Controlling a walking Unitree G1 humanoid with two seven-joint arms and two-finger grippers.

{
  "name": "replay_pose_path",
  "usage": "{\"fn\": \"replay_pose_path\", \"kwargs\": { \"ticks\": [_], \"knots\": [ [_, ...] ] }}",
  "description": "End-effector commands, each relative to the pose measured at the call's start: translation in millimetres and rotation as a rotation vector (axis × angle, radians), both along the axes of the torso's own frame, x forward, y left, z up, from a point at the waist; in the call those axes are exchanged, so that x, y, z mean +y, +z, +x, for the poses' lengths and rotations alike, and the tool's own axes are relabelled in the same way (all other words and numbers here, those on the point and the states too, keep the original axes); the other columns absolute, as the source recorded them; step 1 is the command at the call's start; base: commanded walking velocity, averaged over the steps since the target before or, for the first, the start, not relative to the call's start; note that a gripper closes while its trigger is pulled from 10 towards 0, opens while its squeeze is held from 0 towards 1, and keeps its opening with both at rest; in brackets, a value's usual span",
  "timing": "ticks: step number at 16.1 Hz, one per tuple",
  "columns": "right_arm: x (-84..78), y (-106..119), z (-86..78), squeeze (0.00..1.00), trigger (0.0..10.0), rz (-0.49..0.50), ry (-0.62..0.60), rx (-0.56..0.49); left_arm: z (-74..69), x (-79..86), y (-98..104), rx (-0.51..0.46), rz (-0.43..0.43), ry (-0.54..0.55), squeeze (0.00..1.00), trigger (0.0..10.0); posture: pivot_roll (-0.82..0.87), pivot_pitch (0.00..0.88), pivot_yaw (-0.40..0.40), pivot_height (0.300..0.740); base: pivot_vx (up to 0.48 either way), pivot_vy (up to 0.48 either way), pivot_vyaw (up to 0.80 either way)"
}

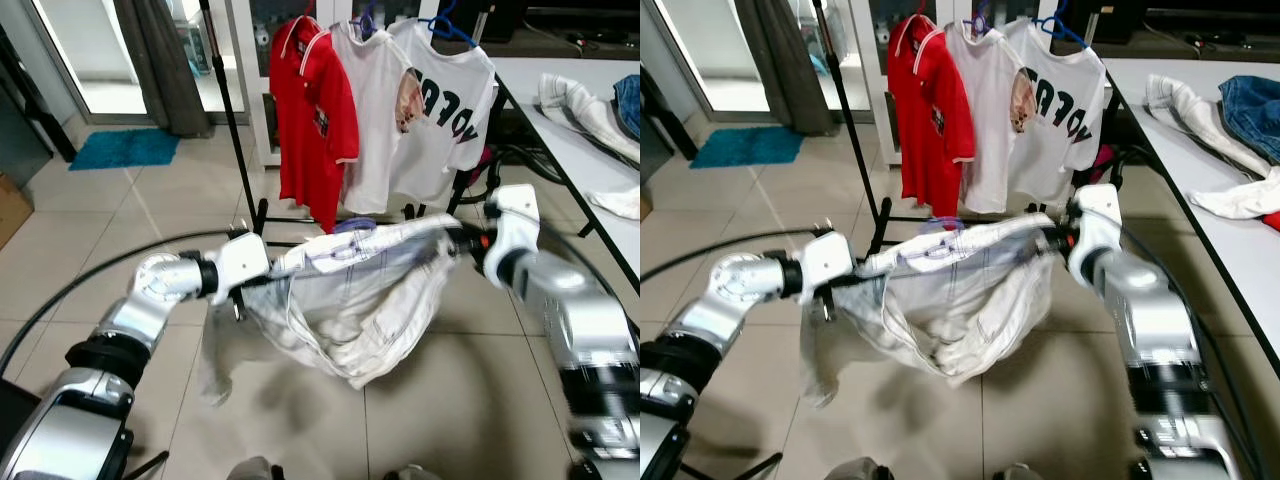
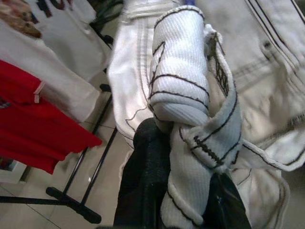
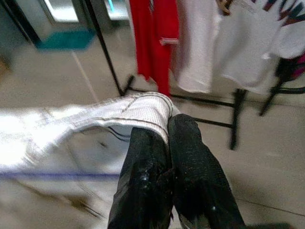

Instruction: Hang hanger

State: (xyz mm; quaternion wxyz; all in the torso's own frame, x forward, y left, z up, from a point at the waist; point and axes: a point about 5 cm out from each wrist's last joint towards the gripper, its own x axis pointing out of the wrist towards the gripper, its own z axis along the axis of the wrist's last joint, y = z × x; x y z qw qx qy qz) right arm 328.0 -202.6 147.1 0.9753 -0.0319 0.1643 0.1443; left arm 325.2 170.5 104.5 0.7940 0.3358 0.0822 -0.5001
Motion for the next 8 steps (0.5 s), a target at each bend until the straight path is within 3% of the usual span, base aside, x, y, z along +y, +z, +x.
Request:
{"fn": "replay_pose_path", "kwargs": {
  "ticks": [1, 3, 8],
  "knots": [
    [-0.4, 10.7, 4.3, 0.00, 0.0, 0.082, -0.019, -0.017, -2.7, 2.3, -3.2, -0.019, 0.041, -0.008, 0.00, 0.0, -0.02, 0.000, 0.026, 0.740, 0.000, 0.000, 0.00],
    [8.1, 9.9, 8.6, 0.00, 0.0, 0.188, -0.015, 0.013, -11.4, -6.7, -17.7, -0.030, 0.141, -0.079, 0.00, 0.0, -0.02, 0.000, 0.022, 0.740, 0.000, 0.000, 0.00],
    [3.4, 6.4, 10.8, 0.00, 0.0, 0.252, -0.071, 0.056, -15.0, -0.1, -38.0, -0.083, 0.354, -0.056, 0.00, 0.0, -0.02, 0.000, 0.019, 0.740, 0.000, 0.000, 0.00]
  ]
}}
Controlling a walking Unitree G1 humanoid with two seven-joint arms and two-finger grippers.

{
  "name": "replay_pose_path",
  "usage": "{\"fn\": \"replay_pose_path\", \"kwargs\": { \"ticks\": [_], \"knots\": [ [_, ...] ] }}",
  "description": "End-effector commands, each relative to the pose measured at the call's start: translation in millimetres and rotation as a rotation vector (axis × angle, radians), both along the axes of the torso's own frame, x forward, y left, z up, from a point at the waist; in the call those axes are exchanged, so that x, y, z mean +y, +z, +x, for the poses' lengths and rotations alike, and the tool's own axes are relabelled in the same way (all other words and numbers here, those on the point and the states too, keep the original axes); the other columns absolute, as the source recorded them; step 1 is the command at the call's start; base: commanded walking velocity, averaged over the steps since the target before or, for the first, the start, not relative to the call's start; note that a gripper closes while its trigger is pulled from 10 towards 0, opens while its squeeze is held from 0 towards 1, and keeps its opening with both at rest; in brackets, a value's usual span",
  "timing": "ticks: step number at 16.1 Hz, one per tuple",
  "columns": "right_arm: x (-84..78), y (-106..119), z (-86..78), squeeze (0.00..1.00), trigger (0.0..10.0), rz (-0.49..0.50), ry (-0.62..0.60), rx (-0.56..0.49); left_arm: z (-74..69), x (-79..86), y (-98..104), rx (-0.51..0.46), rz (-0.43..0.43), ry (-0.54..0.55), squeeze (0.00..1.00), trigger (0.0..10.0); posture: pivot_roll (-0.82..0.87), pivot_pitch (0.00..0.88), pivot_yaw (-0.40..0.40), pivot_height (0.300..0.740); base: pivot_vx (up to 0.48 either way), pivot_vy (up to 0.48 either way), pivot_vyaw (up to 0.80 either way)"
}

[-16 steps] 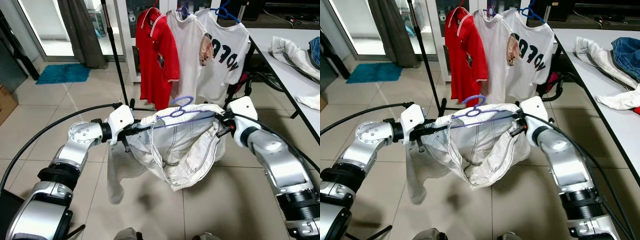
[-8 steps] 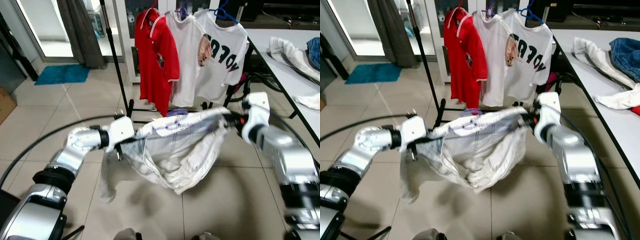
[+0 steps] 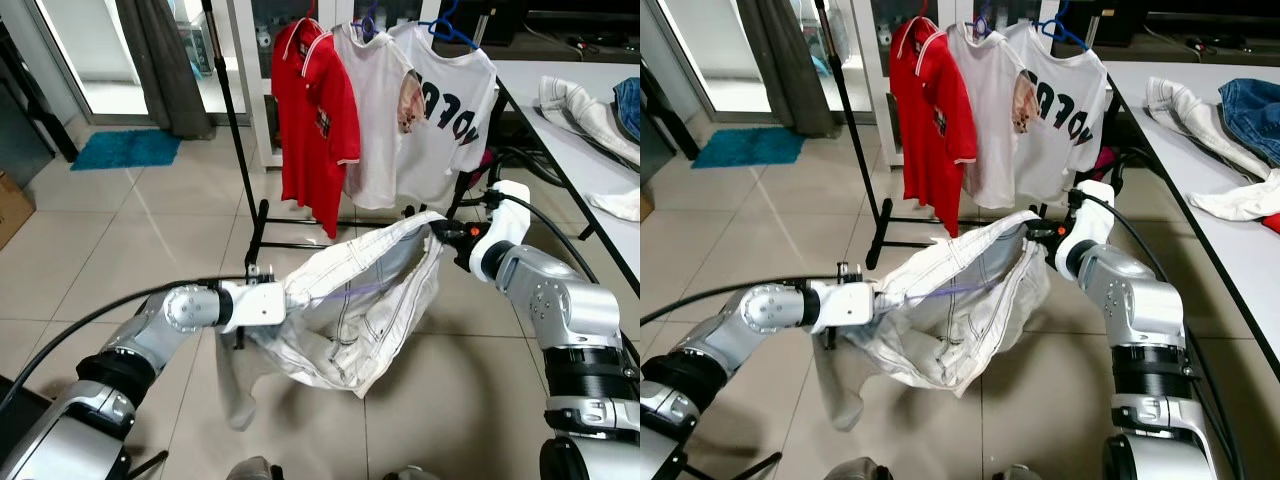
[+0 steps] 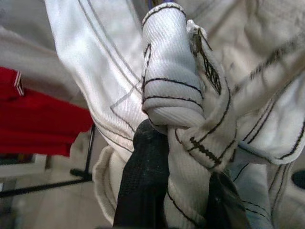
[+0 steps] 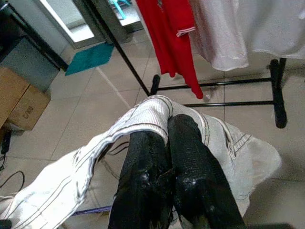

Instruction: Hang hanger

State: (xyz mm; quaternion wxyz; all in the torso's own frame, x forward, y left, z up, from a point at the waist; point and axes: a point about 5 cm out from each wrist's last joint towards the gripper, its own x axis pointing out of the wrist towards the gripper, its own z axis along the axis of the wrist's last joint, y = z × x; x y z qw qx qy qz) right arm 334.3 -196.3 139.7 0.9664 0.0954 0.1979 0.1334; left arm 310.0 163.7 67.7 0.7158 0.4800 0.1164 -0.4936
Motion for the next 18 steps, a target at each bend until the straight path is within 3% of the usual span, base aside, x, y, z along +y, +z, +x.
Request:
{"fn": "replay_pose_path", "kwargs": {
  "ticks": [1, 4, 5, 8, 9, 10, 12, 14, 15, 18],
  "knots": [
    [-7.9, 13.8, 5.3, 0.00, 0.0, 0.034, -0.046, -0.043, -1.5, 13.2, -7.0, -0.003, 0.076, 0.042, 0.00, 0.0, -0.02, 0.000, 0.021, 0.740, 0.000, 0.000, 0.00],
    [-15.5, 16.5, 6.2, 0.00, 0.0, 0.051, -0.082, -0.046, -1.5, 24.5, -13.7, -0.035, 0.119, 0.118, 0.00, 0.0, -0.02, 0.000, 0.022, 0.740, 0.000, 0.000, 0.00],
    [-19.0, 18.6, 6.6, 0.00, 0.0, 0.058, -0.096, -0.048, 0.7, 28.0, -13.8, -0.097, 0.118, 0.160, 0.00, 0.0, -0.02, 0.000, 0.022, 0.740, 0.000, 0.000, 0.00],
    [-20.9, 19.0, 6.2, 0.00, 0.0, 0.058, -0.102, -0.049, 3.6, 24.5, -8.0, -0.159, -0.014, 0.212, 0.00, 0.0, -0.02, 0.000, 0.020, 0.740, 0.000, 0.000, 0.00],
    [-22.2, 18.7, 5.6, 0.00, 0.0, 0.066, -0.110, -0.049, 7.1, 26.2, -1.7, -0.196, -0.120, 0.278, 0.00, 0.0, -0.02, 0.000, 0.020, 0.740, 0.000, 0.000, 0.00],
    [-22.3, 18.7, 5.4, 0.00, 0.0, 0.067, -0.111, -0.049, 7.4, 26.5, -0.9, -0.201, -0.131, 0.283, 0.00, 0.0, -0.02, 0.000, 0.020, 0.740, 0.000, 0.000, 0.00],
    [-25.4, 16.9, 3.0, 0.00, 0.0, 0.062, -0.114, -0.043, 9.0, 26.6, 12.5, -0.206, -0.327, 0.310, 0.00, 0.0, -0.02, 0.000, 0.020, 0.740, 0.000, 0.000, 0.00],
    [-25.7, 15.8, 1.4, 0.00, 0.0, 0.059, -0.111, -0.037, 10.9, 28.0, 19.9, -0.210, -0.376, 0.307, 0.00, 0.0, -0.02, 0.000, 0.020, 0.740, 0.000, 0.000, 0.00],
    [-24.2, 14.4, -0.2, 0.00, 0.0, 0.059, -0.100, -0.030, 13.9, 25.9, 28.4, -0.182, -0.470, 0.304, 0.00, 0.0, -0.02, 0.000, 0.018, 0.740, 0.000, 0.000, 0.00],
    [-16.2, 18.1, -0.9, 0.00, 0.0, 0.067, -0.071, -0.043, 20.0, 21.7, 36.4, -0.128, -0.552, 0.310, 0.00, 0.0, -0.02, 0.000, 0.020, 0.740, 0.000, 0.000, 0.00]
  ]
}}
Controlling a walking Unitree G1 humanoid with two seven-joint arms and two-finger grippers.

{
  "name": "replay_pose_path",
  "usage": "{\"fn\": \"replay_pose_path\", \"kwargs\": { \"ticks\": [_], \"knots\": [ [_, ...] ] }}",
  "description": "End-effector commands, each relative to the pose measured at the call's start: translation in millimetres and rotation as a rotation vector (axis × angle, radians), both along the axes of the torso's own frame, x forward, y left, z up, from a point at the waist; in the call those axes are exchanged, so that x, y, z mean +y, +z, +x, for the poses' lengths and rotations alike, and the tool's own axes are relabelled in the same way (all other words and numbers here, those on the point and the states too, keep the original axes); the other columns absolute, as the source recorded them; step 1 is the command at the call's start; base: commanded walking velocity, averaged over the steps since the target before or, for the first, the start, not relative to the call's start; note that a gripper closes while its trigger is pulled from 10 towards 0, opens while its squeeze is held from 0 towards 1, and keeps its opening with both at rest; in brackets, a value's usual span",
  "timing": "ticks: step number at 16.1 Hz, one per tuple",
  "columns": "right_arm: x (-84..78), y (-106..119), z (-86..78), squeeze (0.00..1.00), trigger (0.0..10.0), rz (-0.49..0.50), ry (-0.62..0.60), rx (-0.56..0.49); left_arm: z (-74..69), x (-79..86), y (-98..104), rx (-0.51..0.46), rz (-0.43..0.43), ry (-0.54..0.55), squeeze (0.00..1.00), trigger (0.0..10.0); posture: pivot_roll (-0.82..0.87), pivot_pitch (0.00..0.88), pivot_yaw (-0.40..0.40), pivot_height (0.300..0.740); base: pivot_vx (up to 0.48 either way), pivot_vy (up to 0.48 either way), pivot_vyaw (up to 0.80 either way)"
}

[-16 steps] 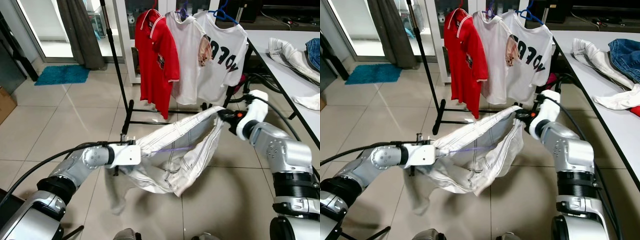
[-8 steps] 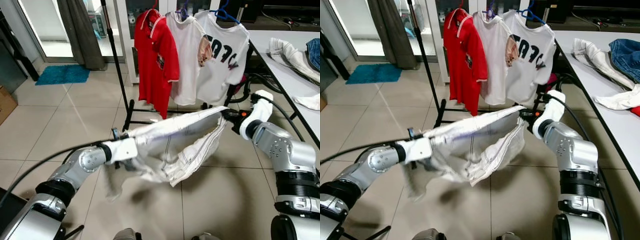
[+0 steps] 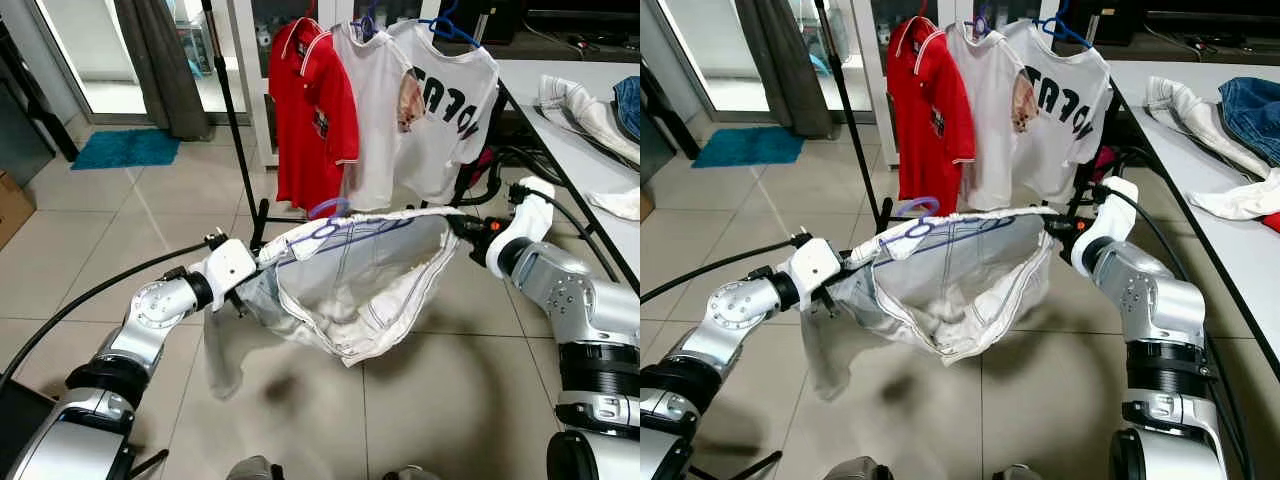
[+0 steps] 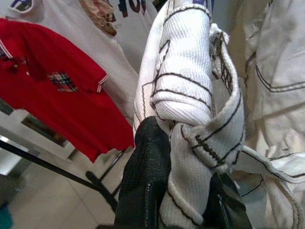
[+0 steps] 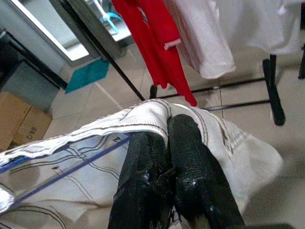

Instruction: Hang hanger

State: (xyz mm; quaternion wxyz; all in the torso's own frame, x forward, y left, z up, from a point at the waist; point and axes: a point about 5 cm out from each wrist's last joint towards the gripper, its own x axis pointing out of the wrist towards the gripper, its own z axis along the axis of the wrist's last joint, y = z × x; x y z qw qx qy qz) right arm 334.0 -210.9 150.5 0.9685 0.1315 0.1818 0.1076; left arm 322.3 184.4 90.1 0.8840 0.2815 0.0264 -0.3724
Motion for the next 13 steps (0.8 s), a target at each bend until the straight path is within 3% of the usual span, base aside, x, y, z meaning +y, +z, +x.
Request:
{"fn": "replay_pose_path", "kwargs": {
  "ticks": [1, 3, 8, 11, 13],
  "knots": [
    [4.3, 13.4, -0.9, 0.00, 0.0, -0.004, 0.026, -0.054, 11.4, 0.7, 14.2, 0.003, -0.066, 0.031, 0.00, 0.0, -0.02, 0.000, 0.024, 0.740, 0.000, 0.000, 0.00],
    [12.6, 24.8, -2.8, 0.00, 0.0, -0.014, 0.069, -0.096, 14.8, 0.9, 12.2, 0.093, -0.111, 0.039, 0.00, 0.0, -0.02, 0.000, 0.031, 0.740, 0.000, 0.000, 0.00],
    [14.1, 41.8, -1.2, 0.00, 0.0, -0.016, 0.073, -0.140, 10.0, -9.1, -0.5, 0.241, -0.038, -0.073, 0.00, 0.0, -0.03, 0.000, 0.035, 0.740, 0.000, 0.000, 0.00],
    [19.5, 43.5, -1.0, 0.00, 0.0, -0.017, 0.089, -0.142, 13.4, -22.1, -1.0, 0.251, -0.025, -0.094, 0.00, 0.0, -0.02, 0.000, 0.032, 0.740, 0.000, 0.000, 0.00],
    [23.4, 44.5, -0.4, 0.00, 0.0, -0.017, 0.100, -0.139, 18.1, -30.0, -1.6, 0.242, 0.039, -0.090, 0.00, 0.0, -0.03, 0.000, 0.033, 0.740, 0.000, 0.000, 0.00]
  ]
}}
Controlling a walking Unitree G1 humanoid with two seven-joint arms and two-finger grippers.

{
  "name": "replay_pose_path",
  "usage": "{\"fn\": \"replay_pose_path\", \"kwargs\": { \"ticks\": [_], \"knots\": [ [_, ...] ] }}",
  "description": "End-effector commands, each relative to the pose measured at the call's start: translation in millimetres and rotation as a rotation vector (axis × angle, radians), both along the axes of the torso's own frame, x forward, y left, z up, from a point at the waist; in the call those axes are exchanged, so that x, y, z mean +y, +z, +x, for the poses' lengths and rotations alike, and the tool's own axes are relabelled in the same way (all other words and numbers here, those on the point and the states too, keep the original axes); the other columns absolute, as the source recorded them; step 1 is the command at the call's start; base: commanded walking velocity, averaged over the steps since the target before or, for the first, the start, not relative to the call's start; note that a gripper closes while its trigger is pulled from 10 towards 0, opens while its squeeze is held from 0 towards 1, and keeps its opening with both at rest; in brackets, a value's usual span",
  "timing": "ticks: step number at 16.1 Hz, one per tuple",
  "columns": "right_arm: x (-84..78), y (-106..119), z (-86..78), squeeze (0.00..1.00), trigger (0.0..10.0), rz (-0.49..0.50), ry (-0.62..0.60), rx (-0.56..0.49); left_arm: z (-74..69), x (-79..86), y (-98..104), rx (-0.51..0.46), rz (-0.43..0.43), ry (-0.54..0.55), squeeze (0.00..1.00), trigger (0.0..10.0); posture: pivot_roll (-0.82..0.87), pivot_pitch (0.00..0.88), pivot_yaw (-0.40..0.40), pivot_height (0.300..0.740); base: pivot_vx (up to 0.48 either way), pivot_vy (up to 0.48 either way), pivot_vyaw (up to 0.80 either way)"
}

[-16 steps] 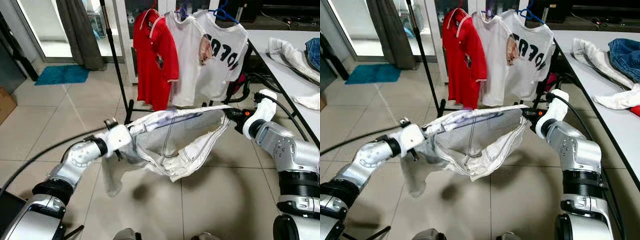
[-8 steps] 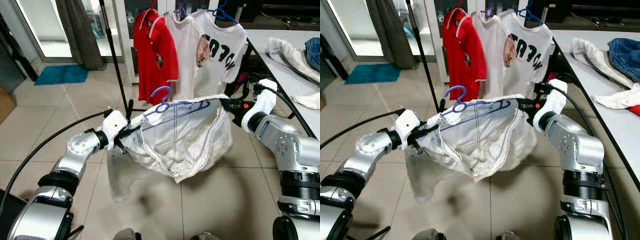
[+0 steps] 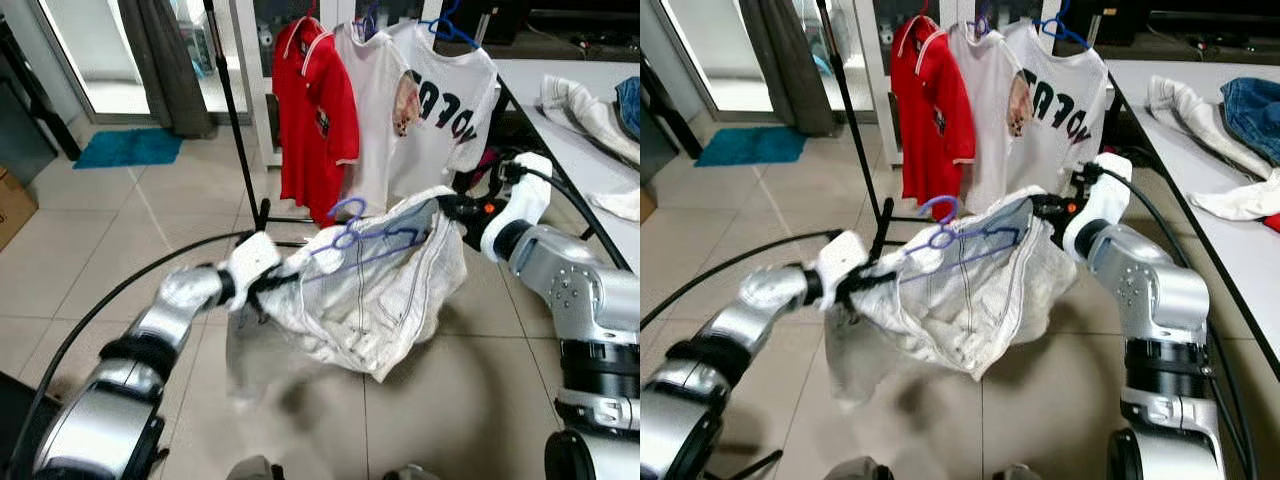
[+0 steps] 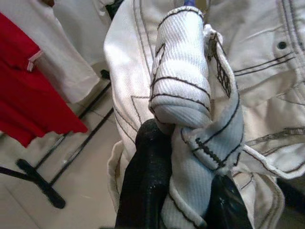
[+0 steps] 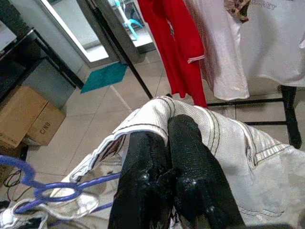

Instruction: Hang hanger

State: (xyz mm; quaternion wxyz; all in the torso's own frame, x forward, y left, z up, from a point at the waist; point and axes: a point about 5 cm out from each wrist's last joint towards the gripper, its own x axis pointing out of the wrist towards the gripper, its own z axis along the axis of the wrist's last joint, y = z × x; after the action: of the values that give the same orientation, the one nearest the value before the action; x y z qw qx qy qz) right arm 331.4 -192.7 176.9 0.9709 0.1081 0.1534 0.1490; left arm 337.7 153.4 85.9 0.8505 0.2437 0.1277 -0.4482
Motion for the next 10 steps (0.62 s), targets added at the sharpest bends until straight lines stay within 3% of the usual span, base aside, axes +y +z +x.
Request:
{"fn": "replay_pose_path", "kwargs": {
  "ticks": [1, 3, 6, 10],
  "knots": [
    [5.4, 18.4, 2.4, 0.00, 0.0, 0.009, 0.021, -0.067, 3.9, -0.1, 2.9, -0.020, 0.029, 0.013, 0.00, 0.0, -0.03, 0.000, 0.035, 0.740, 0.000, 0.000, 0.00],
    [4.7, 18.6, 1.6, 0.00, 0.0, 0.001, 0.019, -0.062, 14.3, -0.2, 10.6, -0.090, 0.049, 0.107, 0.00, 0.0, -0.03, 0.000, 0.037, 0.740, 0.000, 0.000, 0.00],
    [8.2, 16.9, -3.4, 0.00, 0.0, 0.004, 0.023, -0.054, 23.4, -8.2, 23.9, -0.118, -0.088, 0.178, 0.00, 0.0, -0.03, 0.000, 0.035, 0.740, 0.000, 0.000, 0.00],
    [16.0, 18.4, -10.4, 0.00, 0.0, 0.013, 0.053, -0.058, 32.0, -14.9, 33.4, -0.112, -0.183, 0.245, 0.00, 0.0, -0.03, 0.000, 0.038, 0.740, 0.000, 0.000, 0.00]
  ]
}}
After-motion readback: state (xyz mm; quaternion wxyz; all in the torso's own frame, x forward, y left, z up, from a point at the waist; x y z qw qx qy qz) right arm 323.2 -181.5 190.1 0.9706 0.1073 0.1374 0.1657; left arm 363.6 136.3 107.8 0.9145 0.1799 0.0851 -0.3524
